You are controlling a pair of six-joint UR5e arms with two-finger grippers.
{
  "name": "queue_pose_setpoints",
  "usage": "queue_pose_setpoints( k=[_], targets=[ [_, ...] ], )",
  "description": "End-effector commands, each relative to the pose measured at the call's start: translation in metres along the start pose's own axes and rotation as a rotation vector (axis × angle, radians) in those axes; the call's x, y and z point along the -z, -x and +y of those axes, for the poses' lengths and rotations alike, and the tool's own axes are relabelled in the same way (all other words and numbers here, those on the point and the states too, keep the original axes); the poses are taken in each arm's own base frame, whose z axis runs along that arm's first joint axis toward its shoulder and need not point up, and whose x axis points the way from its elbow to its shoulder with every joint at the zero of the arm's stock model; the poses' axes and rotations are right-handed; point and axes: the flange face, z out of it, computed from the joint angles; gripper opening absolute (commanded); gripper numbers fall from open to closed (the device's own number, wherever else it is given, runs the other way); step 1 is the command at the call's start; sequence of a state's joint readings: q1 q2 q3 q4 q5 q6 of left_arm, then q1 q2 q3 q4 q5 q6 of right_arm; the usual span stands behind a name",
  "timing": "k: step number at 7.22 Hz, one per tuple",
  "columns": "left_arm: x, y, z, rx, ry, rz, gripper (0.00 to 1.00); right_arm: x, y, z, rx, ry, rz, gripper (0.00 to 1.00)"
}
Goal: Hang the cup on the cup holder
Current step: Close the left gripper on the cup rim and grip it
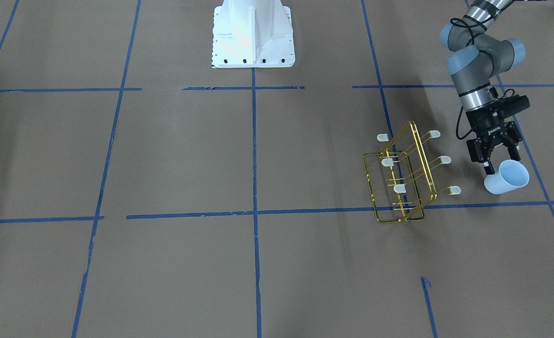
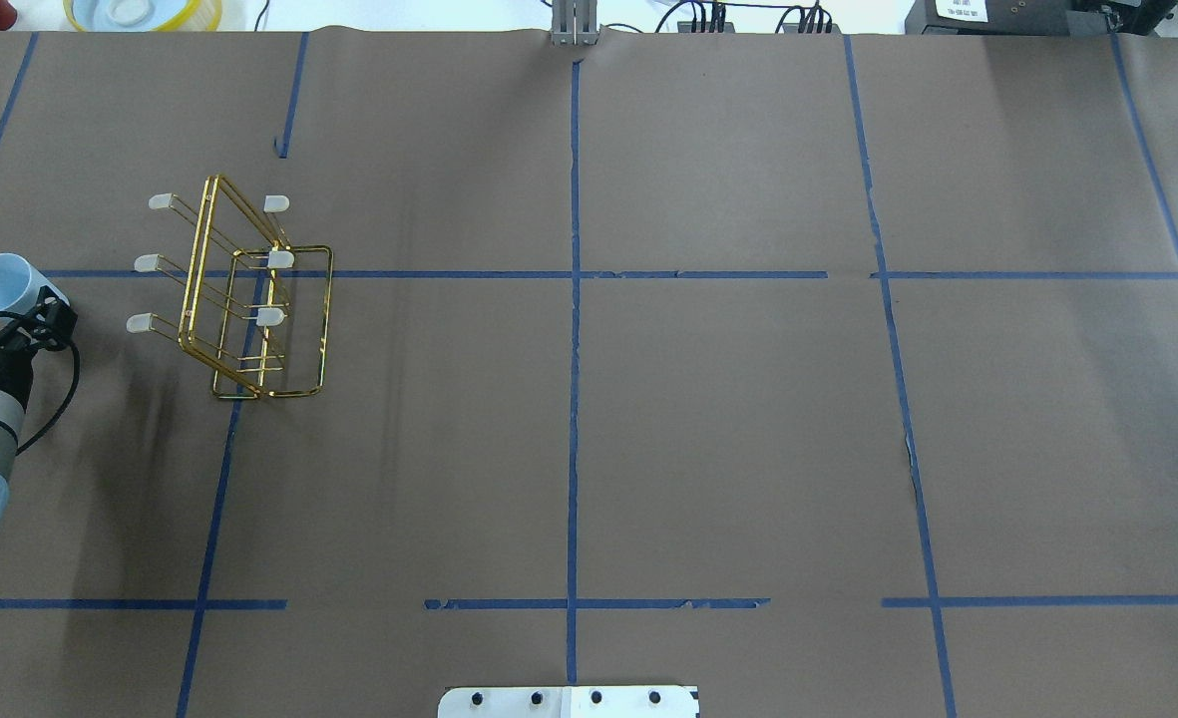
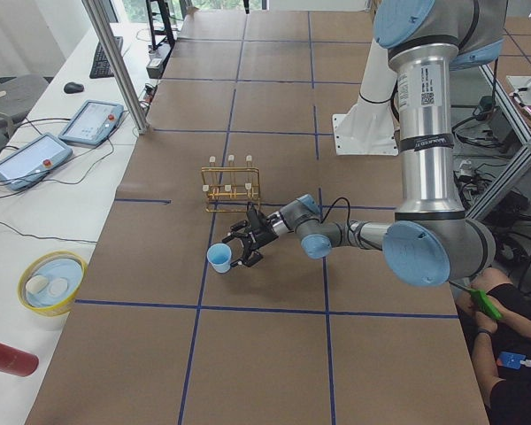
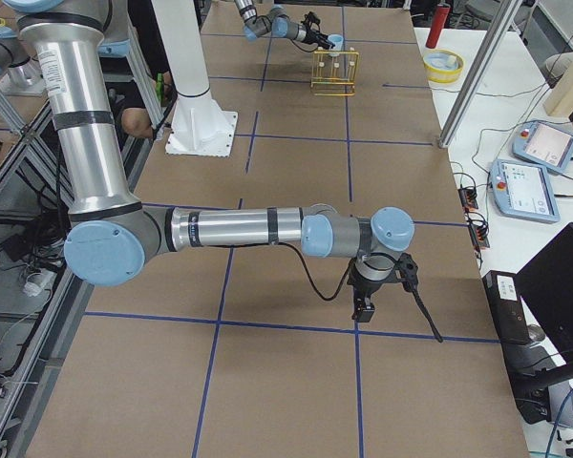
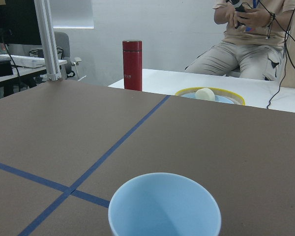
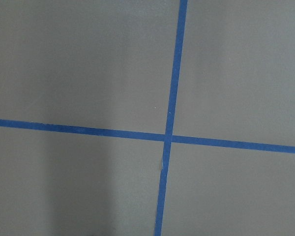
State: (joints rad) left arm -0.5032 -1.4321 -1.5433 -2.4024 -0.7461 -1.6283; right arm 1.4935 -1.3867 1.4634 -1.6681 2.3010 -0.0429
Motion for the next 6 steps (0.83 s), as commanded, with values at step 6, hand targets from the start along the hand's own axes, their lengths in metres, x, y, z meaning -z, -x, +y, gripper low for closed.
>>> queue_pose_setpoints(
  k=[6],
  targets=[
    [-0.025,0.003,0.038,-0.050,-0.007,-0.030,1.00,0.000,0.000,0.000,0.000,-0.001,0.000,1.00]
  ],
)
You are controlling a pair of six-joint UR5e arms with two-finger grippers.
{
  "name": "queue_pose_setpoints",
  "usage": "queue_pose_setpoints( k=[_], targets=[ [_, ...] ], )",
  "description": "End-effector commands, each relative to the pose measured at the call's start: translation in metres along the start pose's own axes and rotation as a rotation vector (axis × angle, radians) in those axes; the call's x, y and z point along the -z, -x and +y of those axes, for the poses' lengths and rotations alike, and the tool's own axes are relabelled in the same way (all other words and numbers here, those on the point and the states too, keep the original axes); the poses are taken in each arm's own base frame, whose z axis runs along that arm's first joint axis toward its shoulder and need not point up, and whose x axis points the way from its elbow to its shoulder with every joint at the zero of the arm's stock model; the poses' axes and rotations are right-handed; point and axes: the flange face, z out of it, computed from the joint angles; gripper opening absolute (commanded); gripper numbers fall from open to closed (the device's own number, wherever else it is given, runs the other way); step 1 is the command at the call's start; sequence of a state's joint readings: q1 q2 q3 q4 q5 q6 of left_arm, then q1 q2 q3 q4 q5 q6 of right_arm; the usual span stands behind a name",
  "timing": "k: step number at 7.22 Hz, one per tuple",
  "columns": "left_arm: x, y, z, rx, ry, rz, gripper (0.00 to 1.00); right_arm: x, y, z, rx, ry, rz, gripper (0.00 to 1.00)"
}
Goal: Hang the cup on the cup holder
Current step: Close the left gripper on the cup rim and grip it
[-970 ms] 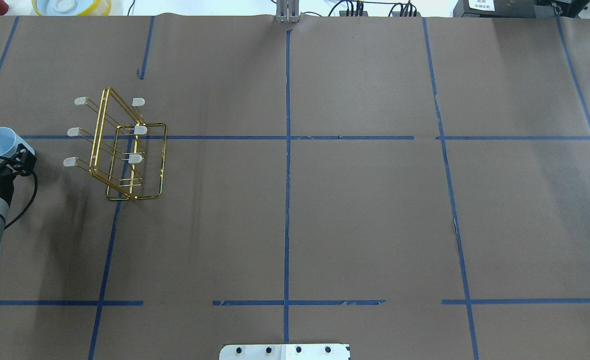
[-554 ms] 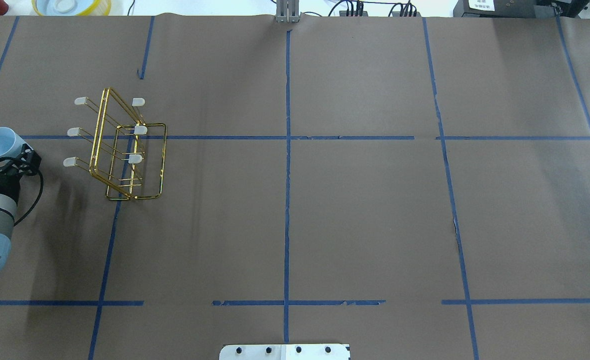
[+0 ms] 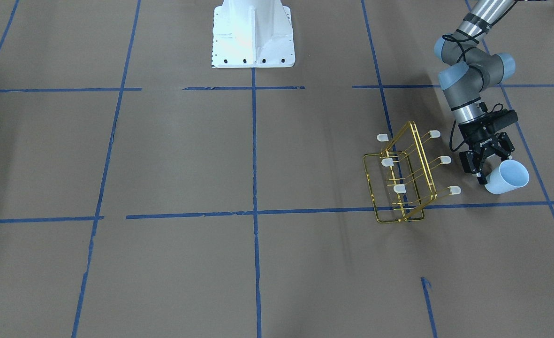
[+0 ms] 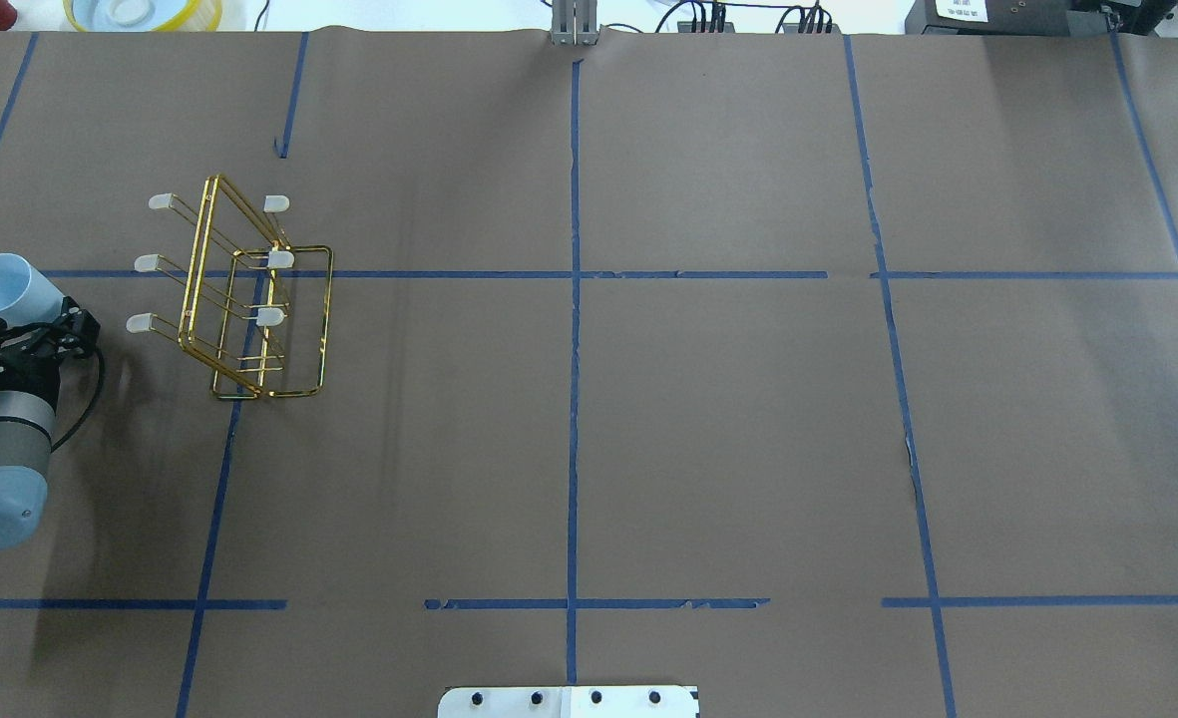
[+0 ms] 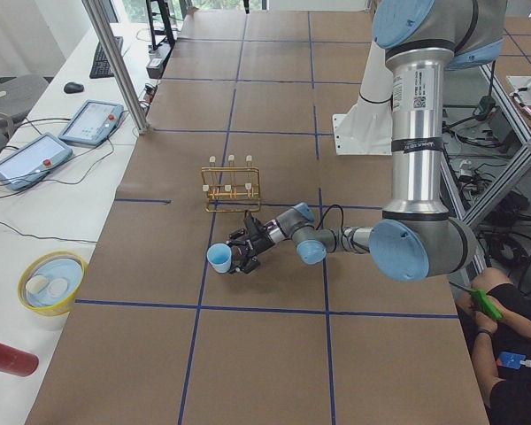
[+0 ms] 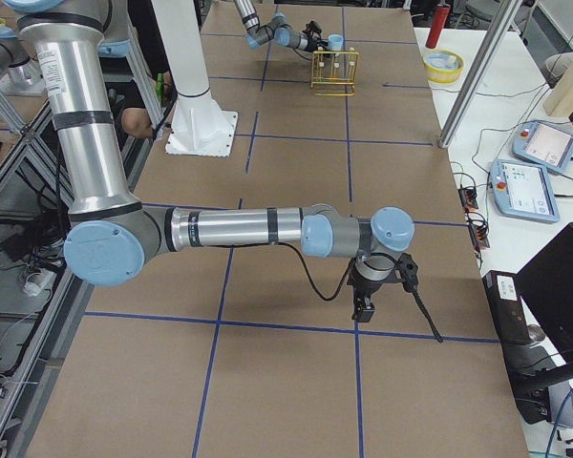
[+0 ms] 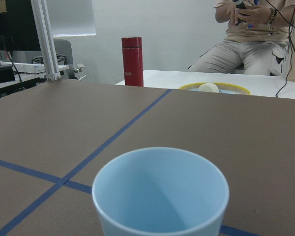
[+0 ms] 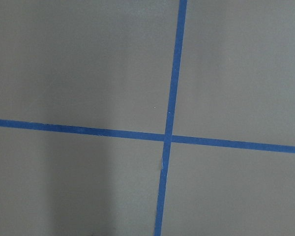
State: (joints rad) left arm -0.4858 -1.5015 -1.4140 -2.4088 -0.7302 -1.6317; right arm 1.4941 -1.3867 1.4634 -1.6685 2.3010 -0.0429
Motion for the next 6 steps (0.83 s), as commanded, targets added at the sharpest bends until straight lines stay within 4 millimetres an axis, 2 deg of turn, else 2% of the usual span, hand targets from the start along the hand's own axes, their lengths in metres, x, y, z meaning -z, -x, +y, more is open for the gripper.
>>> queue_pose_setpoints(
  k=[1,5,6],
  targets=[
    [-0.004,0.006,0.002,-0.002,-0.003,-0.009,1.00,-0.001,0.001,0.000,0.001,0.001,0.000,1.00],
    [-0.012,0.007,-0.011,0.015,-0.020,-0.025,1.00,0.000,0.001,0.000,0.002,0.000,0.000,1.00],
    [-0.013,0.002,-0.014,0.024,-0.023,-0.022,1.00,0.000,0.000,0.000,0.001,-0.001,0.000,1.00]
  ],
)
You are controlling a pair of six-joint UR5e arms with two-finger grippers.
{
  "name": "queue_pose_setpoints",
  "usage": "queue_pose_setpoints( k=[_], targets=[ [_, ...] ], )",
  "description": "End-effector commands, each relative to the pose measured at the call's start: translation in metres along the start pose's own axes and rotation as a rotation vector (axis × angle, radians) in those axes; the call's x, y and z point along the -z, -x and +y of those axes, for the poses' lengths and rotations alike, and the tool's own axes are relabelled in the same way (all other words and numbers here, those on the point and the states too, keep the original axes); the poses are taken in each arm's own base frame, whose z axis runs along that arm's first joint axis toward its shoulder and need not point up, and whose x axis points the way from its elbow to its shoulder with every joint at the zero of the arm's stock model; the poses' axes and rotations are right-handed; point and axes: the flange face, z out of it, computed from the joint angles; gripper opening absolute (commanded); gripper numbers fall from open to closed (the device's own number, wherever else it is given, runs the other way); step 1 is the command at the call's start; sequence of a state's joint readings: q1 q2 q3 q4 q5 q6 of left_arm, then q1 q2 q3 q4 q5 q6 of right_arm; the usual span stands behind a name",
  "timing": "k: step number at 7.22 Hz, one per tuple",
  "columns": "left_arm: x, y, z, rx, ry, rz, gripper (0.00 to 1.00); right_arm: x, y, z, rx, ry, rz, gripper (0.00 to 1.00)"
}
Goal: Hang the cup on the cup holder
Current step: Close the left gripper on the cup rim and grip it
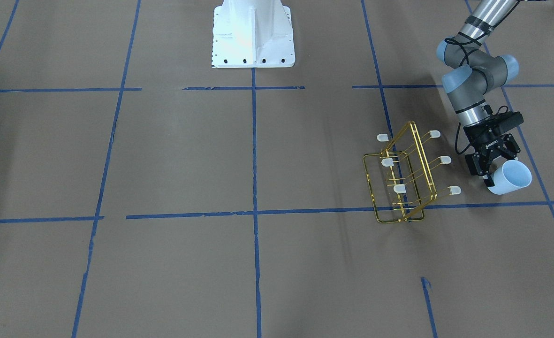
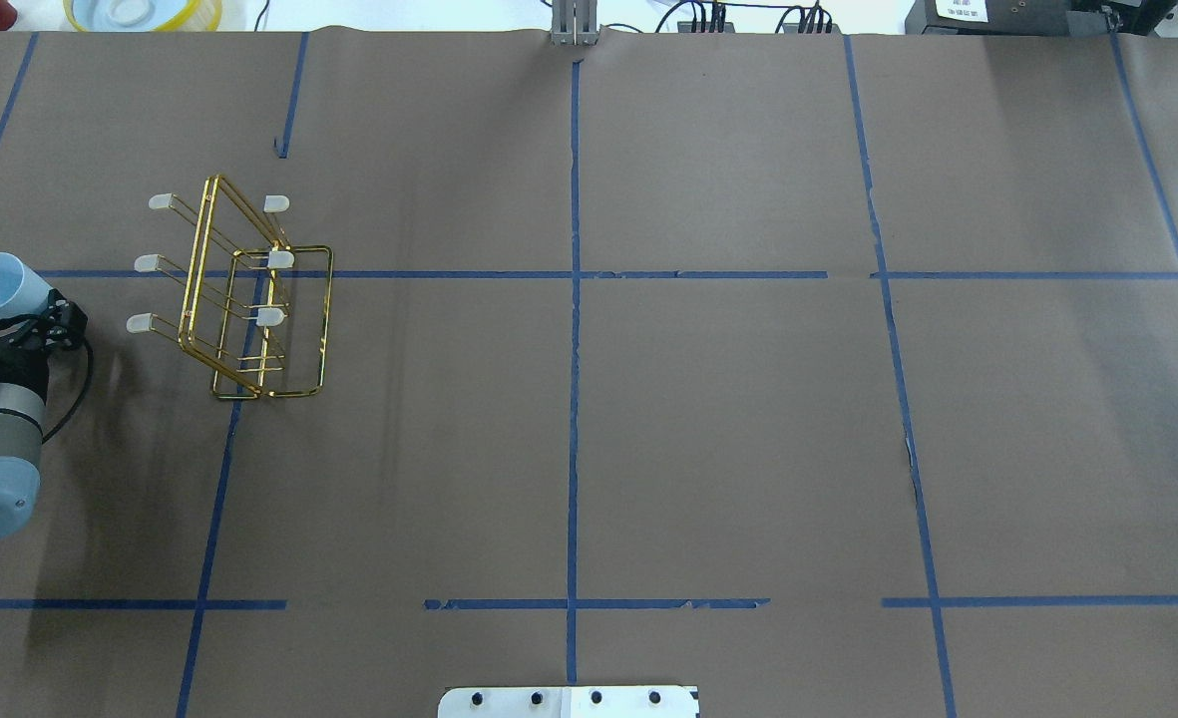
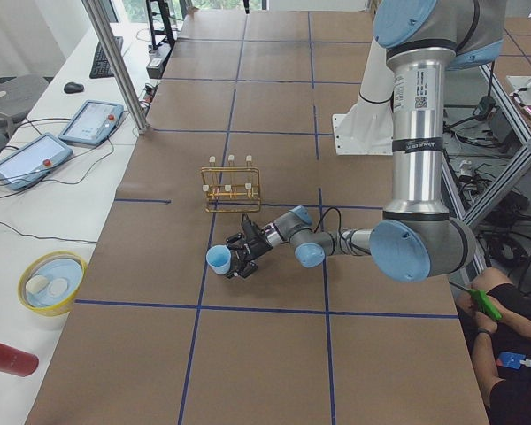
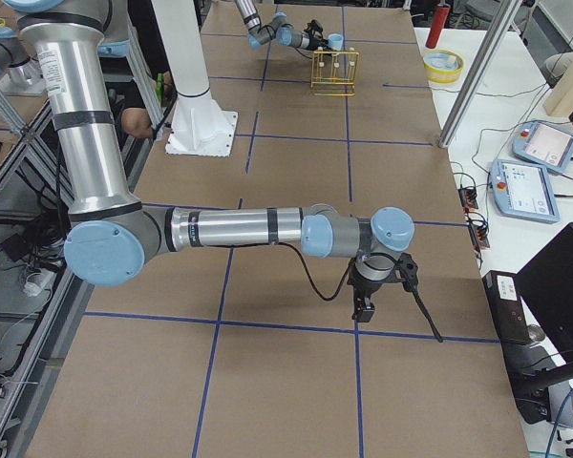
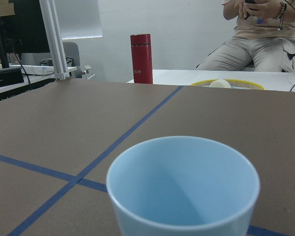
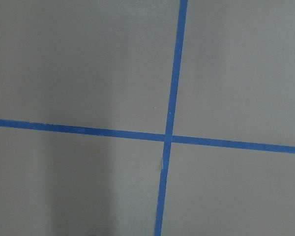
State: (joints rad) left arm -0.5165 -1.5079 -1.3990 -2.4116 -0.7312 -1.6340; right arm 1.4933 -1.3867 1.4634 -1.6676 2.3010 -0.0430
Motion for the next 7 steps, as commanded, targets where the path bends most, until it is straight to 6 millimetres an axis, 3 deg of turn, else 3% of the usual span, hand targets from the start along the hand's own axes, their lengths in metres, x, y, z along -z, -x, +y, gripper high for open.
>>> queue_pose_setpoints(
  k=[1,6,7],
  targets=[
    [-0.003,-0.008,-0.006,0.016,-0.008,0.002,1.00,0.000,0.000,0.000,-0.001,0.001,0.000,1.00],
    [-0.021,0.004,-0.006,0.004,-0.021,-0.036,1.00,0.000,0.000,0.000,-0.001,0.001,0.000,1.00],
    [-0.021,-0.001,-0.007,0.002,-0.022,-0.032,0.96,0.000,0.000,0.000,0.000,-0.001,0.000,1.00]
  ],
)
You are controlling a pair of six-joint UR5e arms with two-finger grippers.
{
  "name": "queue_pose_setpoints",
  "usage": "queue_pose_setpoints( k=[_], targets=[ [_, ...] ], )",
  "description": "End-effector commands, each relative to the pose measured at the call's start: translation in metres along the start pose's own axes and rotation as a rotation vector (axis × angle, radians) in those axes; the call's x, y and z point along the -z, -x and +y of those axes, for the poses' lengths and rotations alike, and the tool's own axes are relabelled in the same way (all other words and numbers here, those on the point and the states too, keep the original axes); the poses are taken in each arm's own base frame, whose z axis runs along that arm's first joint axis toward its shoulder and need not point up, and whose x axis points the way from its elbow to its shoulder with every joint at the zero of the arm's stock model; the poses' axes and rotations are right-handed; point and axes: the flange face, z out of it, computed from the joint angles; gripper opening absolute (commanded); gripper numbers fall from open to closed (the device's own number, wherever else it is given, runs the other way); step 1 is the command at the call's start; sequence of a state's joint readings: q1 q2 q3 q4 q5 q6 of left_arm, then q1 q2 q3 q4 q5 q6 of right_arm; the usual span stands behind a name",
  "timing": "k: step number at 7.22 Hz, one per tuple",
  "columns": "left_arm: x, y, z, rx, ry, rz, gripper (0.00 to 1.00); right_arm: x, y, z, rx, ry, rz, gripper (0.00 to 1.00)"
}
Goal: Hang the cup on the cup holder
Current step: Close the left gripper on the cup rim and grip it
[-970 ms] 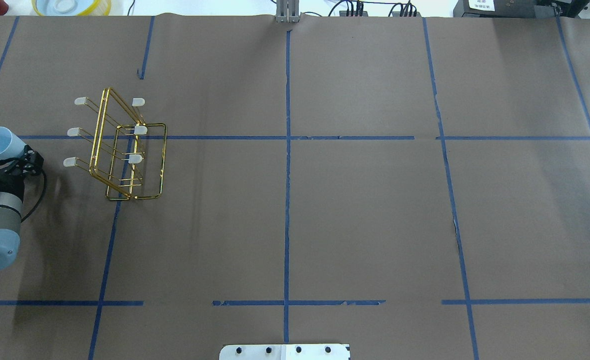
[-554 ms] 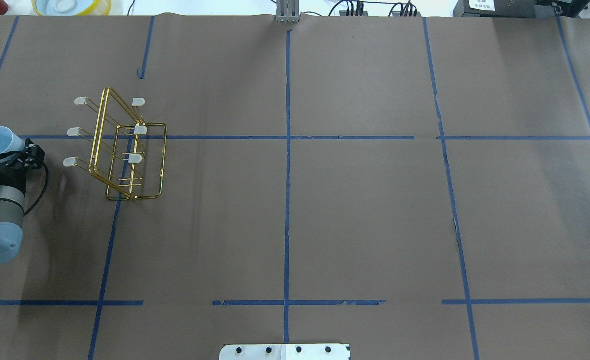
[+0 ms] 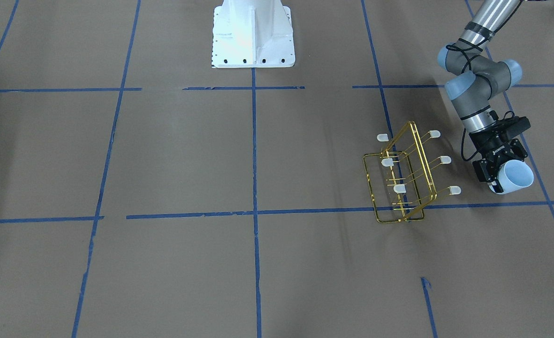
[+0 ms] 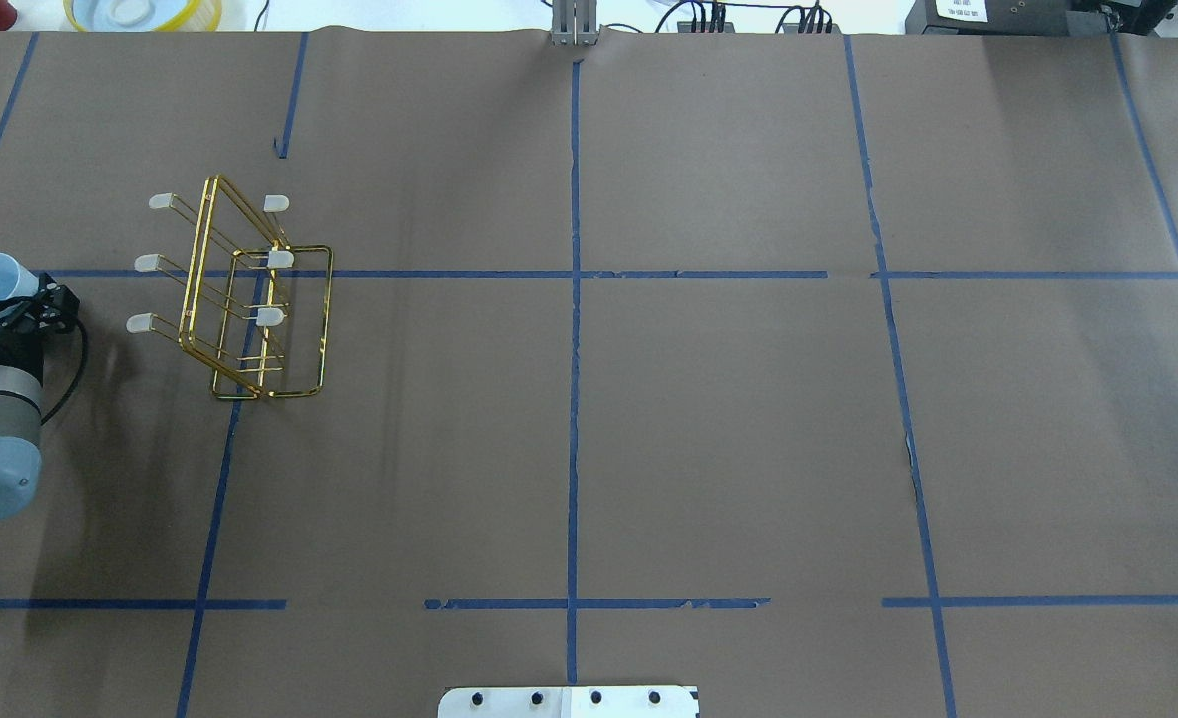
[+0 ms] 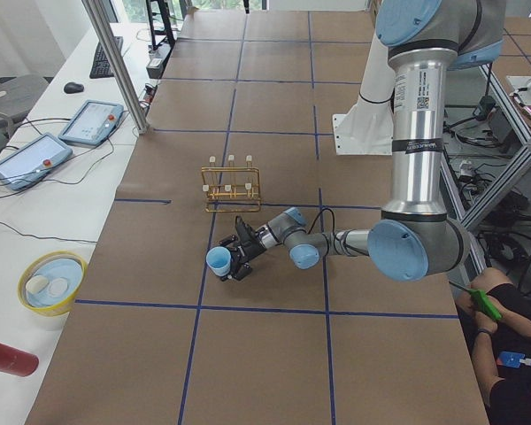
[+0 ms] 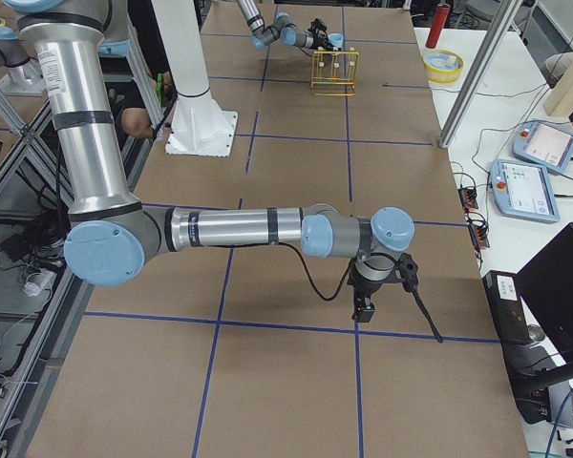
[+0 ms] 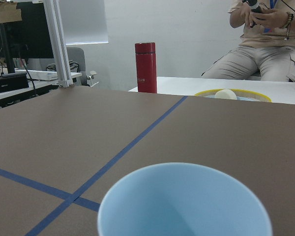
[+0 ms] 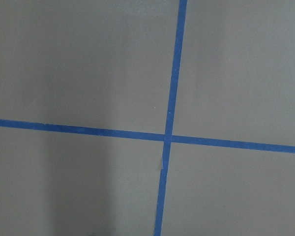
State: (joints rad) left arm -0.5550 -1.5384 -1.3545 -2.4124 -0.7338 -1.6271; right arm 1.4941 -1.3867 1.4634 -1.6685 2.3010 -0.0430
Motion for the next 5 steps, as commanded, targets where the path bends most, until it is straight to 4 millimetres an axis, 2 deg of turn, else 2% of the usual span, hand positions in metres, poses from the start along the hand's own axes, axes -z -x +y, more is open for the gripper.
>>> queue_pose_setpoints(
  k=[1,2,3,5],
  targets=[
    [-0.001,-0.008,-0.001,0.003,0.001,0.004,0.41,0.000,0.000,0.000,0.000,0.000,0.000,1.00],
    [-0.007,-0.007,-0.013,0.021,-0.005,-0.007,0.09,0.000,0.000,0.000,0.000,0.000,0.000,1.00],
    [-0.012,-0.009,-0.032,0.036,0.055,-0.013,0.00,0.000,0.000,0.000,0.000,0.000,0.000,1.00],
    [-0.018,-0.012,-0.113,-0.011,0.102,0.083,0.00,0.000,0.000,0.000,0.001,-0.001,0.000,1.00]
  ],
)
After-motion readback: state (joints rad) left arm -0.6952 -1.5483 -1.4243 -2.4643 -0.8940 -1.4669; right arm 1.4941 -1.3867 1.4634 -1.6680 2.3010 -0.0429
